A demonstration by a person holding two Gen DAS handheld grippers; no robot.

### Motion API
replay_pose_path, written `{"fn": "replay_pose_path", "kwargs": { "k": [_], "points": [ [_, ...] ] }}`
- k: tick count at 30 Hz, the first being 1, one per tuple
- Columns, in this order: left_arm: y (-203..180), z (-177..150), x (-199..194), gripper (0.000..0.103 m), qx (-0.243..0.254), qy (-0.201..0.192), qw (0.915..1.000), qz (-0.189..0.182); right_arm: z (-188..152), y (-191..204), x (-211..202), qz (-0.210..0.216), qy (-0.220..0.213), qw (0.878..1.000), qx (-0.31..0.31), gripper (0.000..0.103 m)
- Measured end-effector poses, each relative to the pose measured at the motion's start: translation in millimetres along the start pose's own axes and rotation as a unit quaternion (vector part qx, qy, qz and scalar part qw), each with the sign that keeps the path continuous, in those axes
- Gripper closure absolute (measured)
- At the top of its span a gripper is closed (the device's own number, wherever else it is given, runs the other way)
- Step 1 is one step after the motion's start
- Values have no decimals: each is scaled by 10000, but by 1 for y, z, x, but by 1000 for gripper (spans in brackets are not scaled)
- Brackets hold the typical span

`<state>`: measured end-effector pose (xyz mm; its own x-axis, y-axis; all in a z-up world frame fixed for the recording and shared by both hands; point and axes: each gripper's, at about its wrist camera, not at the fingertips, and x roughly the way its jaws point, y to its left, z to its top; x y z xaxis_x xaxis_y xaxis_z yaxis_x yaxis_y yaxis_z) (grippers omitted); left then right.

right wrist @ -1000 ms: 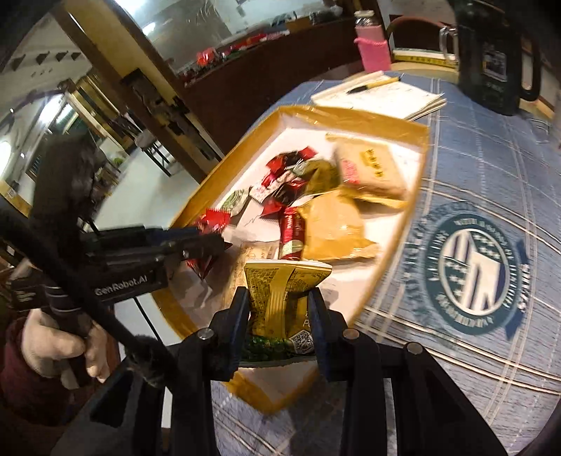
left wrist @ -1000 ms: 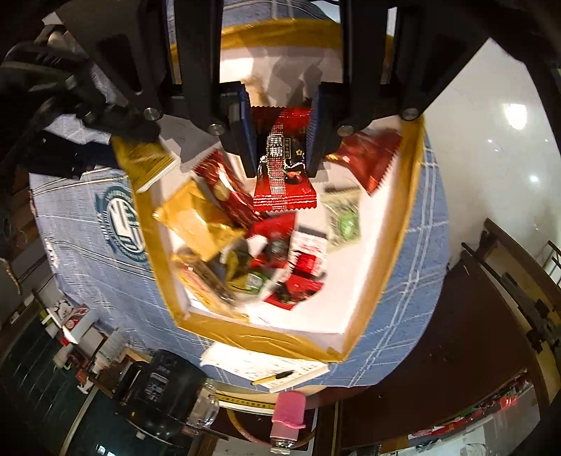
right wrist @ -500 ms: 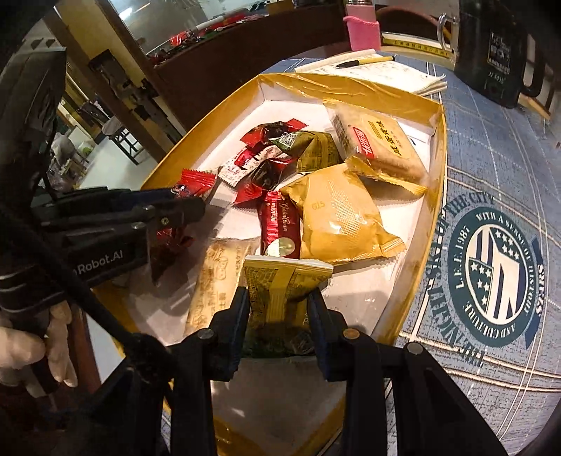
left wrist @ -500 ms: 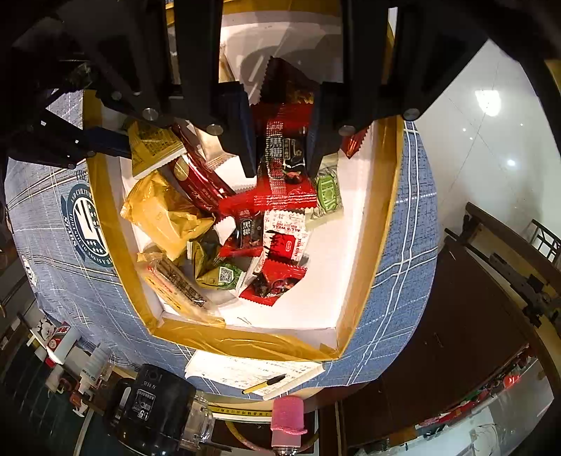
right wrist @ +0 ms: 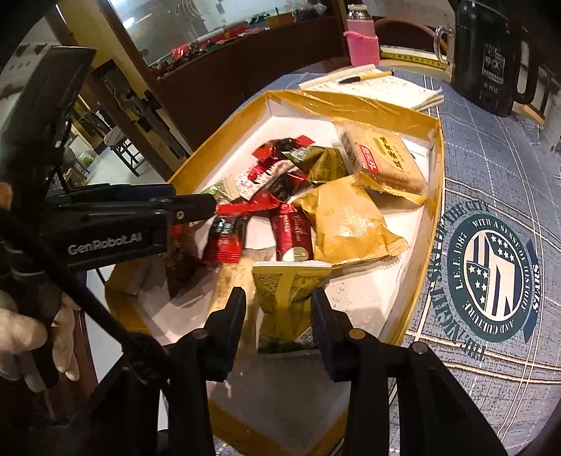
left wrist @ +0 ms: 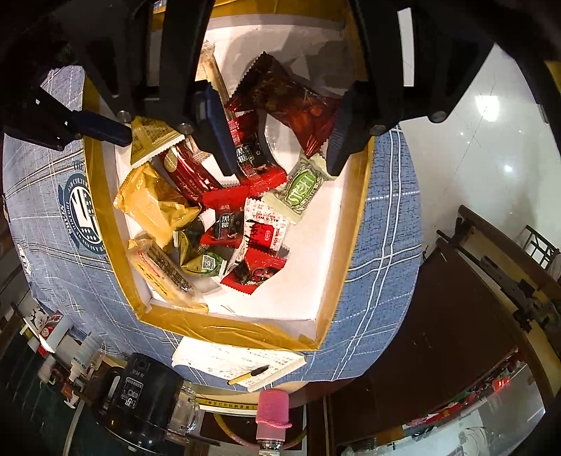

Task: Organize snacks

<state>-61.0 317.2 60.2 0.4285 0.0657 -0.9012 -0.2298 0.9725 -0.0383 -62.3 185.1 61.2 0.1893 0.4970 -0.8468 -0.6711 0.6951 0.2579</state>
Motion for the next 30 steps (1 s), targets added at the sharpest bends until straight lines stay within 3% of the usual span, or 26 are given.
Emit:
{"fn": "replay_pose_path", "kwargs": {
  "k": [13,30],
  "points": [
    [-25,-26,-45,44,-121,-291,9979,562,-15,5,-35,215,-386,9989,-150,64],
    [-112,-77,-130,44,-353,-1051,9908,769,-101,-34,-149,518,-899,9939,-385,64]
  ]
}}
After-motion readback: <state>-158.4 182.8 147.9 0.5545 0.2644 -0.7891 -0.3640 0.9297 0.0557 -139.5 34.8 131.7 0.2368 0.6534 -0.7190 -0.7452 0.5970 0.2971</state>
